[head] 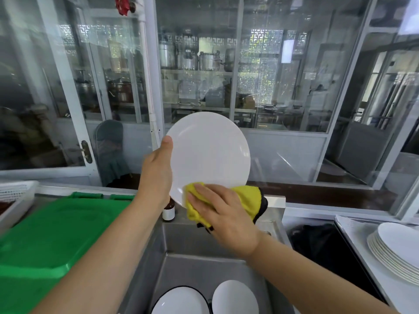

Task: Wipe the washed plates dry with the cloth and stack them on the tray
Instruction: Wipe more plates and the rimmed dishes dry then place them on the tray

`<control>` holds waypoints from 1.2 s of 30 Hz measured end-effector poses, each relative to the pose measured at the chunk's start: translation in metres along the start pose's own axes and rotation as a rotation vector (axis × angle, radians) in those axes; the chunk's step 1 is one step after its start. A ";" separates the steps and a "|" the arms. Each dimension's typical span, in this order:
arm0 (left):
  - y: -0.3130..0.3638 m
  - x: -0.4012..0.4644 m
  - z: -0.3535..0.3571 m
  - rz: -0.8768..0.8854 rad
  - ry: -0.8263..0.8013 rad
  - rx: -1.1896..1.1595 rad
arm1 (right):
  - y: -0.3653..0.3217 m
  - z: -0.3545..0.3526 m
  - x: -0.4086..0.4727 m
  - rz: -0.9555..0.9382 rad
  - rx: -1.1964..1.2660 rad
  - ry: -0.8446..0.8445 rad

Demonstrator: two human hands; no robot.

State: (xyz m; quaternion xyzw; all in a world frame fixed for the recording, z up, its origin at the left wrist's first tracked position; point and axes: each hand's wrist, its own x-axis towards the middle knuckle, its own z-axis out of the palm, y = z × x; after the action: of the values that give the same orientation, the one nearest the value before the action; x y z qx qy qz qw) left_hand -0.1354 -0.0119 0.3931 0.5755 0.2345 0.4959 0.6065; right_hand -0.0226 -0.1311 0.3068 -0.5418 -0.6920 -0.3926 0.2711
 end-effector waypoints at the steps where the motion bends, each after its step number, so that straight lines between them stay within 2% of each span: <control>1: 0.001 0.000 -0.002 0.000 0.012 -0.005 | 0.005 0.000 -0.006 -0.010 -0.010 0.004; 6: 0.006 0.000 -0.009 0.064 -0.016 0.011 | 0.036 -0.012 -0.022 0.038 -0.099 0.040; 11: 0.007 0.005 -0.013 0.103 0.002 0.079 | 0.058 -0.027 -0.012 0.245 -0.159 0.076; 14: 0.001 0.005 -0.014 0.122 -0.002 0.126 | 0.068 -0.036 0.004 0.436 -0.077 0.063; 18: -0.013 0.002 -0.011 0.054 -0.004 0.095 | 0.072 -0.048 0.031 0.804 0.386 0.242; 22: -0.027 0.003 -0.012 -0.022 -0.024 0.109 | 0.070 -0.061 0.041 1.142 1.068 0.266; 24: -0.033 0.004 -0.014 -0.037 -0.031 0.153 | 0.065 -0.064 0.041 1.196 1.192 0.263; 27: -0.041 0.011 -0.015 -0.081 -0.011 0.242 | 0.061 -0.059 0.041 1.178 1.072 0.282; 30: -0.046 0.013 -0.011 -0.078 0.044 0.382 | 0.058 -0.049 0.039 1.125 0.847 0.348; 32: -0.048 0.004 -0.003 -0.022 0.115 0.315 | 0.053 -0.042 0.033 1.048 0.647 0.359; 34: -0.047 -0.010 0.010 -0.060 0.107 0.170 | 0.043 -0.039 0.027 0.866 0.420 0.359; 36: -0.042 -0.021 0.025 -0.245 0.005 0.008 | 0.033 -0.034 0.022 0.586 0.179 0.353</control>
State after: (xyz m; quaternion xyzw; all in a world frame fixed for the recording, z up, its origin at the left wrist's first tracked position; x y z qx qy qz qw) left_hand -0.1086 -0.0349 0.3532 0.5437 0.3065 0.4184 0.6598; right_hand 0.0019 -0.1445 0.3516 -0.6151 -0.4814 -0.3235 0.5341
